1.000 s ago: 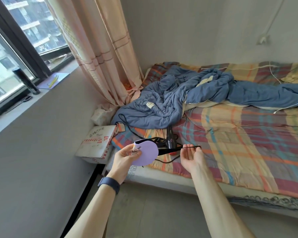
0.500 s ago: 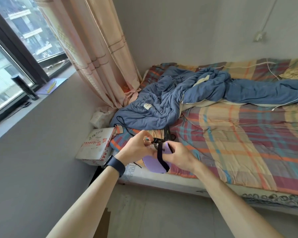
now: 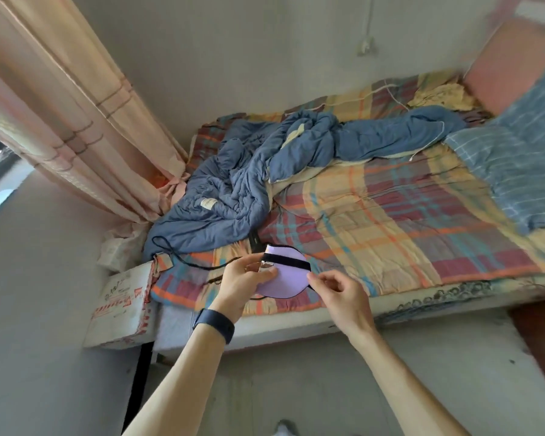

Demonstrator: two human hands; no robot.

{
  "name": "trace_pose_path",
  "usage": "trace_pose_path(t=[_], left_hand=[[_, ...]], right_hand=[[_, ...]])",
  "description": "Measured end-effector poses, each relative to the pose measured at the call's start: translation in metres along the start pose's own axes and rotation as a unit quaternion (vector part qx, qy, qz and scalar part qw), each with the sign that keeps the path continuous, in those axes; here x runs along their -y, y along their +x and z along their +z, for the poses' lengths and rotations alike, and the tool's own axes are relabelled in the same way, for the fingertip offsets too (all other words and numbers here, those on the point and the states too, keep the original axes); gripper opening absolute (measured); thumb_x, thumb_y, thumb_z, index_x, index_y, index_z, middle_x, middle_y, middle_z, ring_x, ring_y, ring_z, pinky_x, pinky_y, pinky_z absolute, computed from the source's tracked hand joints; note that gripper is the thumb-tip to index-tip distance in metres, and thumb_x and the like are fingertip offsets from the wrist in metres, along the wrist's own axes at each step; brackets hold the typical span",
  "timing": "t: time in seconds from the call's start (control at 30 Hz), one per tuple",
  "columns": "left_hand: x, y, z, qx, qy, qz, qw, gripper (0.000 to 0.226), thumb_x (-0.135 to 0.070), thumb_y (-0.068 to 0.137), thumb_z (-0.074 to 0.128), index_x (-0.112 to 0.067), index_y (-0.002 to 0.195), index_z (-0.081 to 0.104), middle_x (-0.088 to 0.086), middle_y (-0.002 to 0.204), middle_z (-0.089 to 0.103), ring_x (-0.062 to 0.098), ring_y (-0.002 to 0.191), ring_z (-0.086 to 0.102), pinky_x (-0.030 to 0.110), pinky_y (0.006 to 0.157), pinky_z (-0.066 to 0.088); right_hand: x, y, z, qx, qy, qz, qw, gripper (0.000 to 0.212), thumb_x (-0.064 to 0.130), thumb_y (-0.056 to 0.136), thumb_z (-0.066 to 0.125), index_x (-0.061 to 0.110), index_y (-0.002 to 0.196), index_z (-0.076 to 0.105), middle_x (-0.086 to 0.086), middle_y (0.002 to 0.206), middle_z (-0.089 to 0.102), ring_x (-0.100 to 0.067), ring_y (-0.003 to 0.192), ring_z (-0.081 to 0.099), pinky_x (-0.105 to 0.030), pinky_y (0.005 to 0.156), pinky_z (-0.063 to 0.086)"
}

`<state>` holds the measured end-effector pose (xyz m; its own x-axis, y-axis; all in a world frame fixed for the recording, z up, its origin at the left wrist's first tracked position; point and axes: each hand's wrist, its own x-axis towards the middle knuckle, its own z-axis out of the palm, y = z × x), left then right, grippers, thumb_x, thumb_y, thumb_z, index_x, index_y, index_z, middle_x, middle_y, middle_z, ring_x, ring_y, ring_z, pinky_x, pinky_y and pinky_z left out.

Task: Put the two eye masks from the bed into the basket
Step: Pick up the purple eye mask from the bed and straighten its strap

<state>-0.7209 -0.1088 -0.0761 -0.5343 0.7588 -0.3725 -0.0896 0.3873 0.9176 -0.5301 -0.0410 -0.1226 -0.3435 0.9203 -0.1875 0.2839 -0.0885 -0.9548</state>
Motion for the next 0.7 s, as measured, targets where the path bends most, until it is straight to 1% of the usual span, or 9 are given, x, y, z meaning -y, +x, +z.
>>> trace_pose_path(t=[0.07, 0.13, 0.2, 0.33, 0.4, 0.47, 0.53, 0.6, 0.7], left_hand=[[0.000, 0.010, 0.027, 0.049, 0.037, 0.017, 0.998, 0.029, -0.006, 0.077, 0.079, -0.015, 0.105, 0.075, 0.012, 0.095, 0.075, 0.022, 0.084, 0.068, 0.036, 0.077, 0.054], [0.001, 0.016, 0.057, 0.102, 0.095, 0.045, 0.989, 0.025, -0.008, 0.078, 0.079, -0.017, 0.101, 0.076, 0.008, 0.095, 0.076, 0.020, 0.083, 0.068, 0.028, 0.071, 0.053], [0.002, 0.018, 0.086, 0.163, 0.129, 0.074, 0.975, 0.021, -0.008, 0.078, 0.078, -0.018, 0.096, 0.077, 0.003, 0.093, 0.076, 0.019, 0.083, 0.068, 0.027, 0.070, 0.053], [0.004, 0.015, 0.134, 0.270, 0.182, 0.112, 0.939, 0.022, -0.016, 0.078, 0.077, -0.024, 0.098, 0.076, 0.002, 0.098, 0.076, 0.022, 0.092, 0.069, 0.038, 0.081, 0.054], [0.007, 0.006, 0.160, 0.318, 0.184, 0.125, 0.922, 0.020, -0.021, 0.078, 0.075, -0.030, 0.096, 0.075, -0.002, 0.098, 0.075, 0.018, 0.092, 0.069, 0.034, 0.080, 0.054], [0.012, -0.008, 0.187, 0.348, 0.183, 0.139, 0.909, 0.018, -0.022, 0.077, 0.074, -0.035, 0.090, 0.074, -0.012, 0.090, 0.074, 0.007, 0.085, 0.068, 0.023, 0.071, 0.050], [0.019, -0.023, 0.211, 0.378, 0.187, 0.152, 0.894, 0.018, -0.025, 0.074, 0.071, -0.035, 0.088, 0.073, -0.015, 0.087, 0.072, 0.001, 0.080, 0.066, 0.021, 0.068, 0.046], [0.026, -0.038, 0.234, 0.407, 0.210, 0.166, 0.873, 0.018, -0.022, 0.076, 0.070, -0.033, 0.091, 0.072, -0.012, 0.091, 0.072, 0.005, 0.086, 0.066, 0.025, 0.072, 0.048], [0.035, -0.054, 0.268, 0.449, 0.260, 0.158, 0.840, 0.016, -0.022, 0.078, 0.074, -0.035, 0.085, 0.069, -0.012, 0.088, 0.072, 0.013, 0.088, 0.068, 0.028, 0.074, 0.051]], right_hand=[[-0.008, -0.005, -0.020, -0.069, -0.014, 0.026, 0.997, 0.045, 0.073, 0.074, 0.059, 0.029, 0.069, 0.067, 0.020, 0.065, 0.068, -0.002, 0.065, 0.063, -0.023, 0.058, 0.043], [-0.015, -0.010, -0.041, -0.103, -0.029, 0.075, 0.991, 0.048, 0.072, 0.080, 0.052, 0.029, 0.062, 0.063, 0.019, 0.053, 0.060, -0.011, 0.060, 0.060, -0.028, 0.058, 0.043], [-0.024, -0.022, -0.060, -0.128, -0.009, 0.130, 0.983, 0.051, 0.067, 0.082, 0.056, 0.021, 0.060, 0.061, 0.011, 0.046, 0.049, -0.016, 0.053, 0.052, -0.030, 0.058, 0.043], [-0.038, -0.059, -0.089, -0.225, 0.058, 0.166, 0.958, 0.042, 0.048, 0.079, 0.071, 0.008, 0.065, 0.064, 0.002, 0.055, 0.046, -0.015, 0.049, 0.041, -0.029, 0.054, 0.037], [-0.043, -0.079, -0.100, -0.303, 0.074, 0.168, 0.935, 0.036, 0.042, 0.079, 0.073, 0.015, 0.057, 0.062, 0.010, 0.049, 0.044, -0.011, 0.047, 0.038, -0.023, 0.050, 0.035], [-0.049, -0.098, -0.109, -0.374, 0.036, 0.170, 0.911, 0.035, 0.041, 0.079, 0.072, 0.018, 0.056, 0.059, 0.010, 0.046, 0.043, -0.010, 0.047, 0.036, -0.022, 0.046, 0.030], [-0.056, -0.114, -0.119, -0.426, 0.021, 0.181, 0.886, 0.026, 0.038, 0.080, 0.070, 0.016, 0.068, 0.065, 0.008, 0.050, 0.051, -0.012, 0.051, 0.043, -0.025, 0.049, 0.035], [-0.063, -0.129, -0.133, -0.452, 0.038, 0.199, 0.868, 0.012, 0.034, 0.081, 0.071, 0.022, 0.076, 0.071, 0.011, 0.055, 0.060, -0.011, 0.056, 0.052, -0.025, 0.054, 0.040], [-0.077, -0.154, -0.159, -0.478, 0.045, 0.208, 0.852, 0.007, 0.031, 0.082, 0.070, 0.024, 0.081, 0.072, 0.008, 0.065, 0.067, -0.015, 0.065, 0.059, -0.026, 0.059, 0.041]])
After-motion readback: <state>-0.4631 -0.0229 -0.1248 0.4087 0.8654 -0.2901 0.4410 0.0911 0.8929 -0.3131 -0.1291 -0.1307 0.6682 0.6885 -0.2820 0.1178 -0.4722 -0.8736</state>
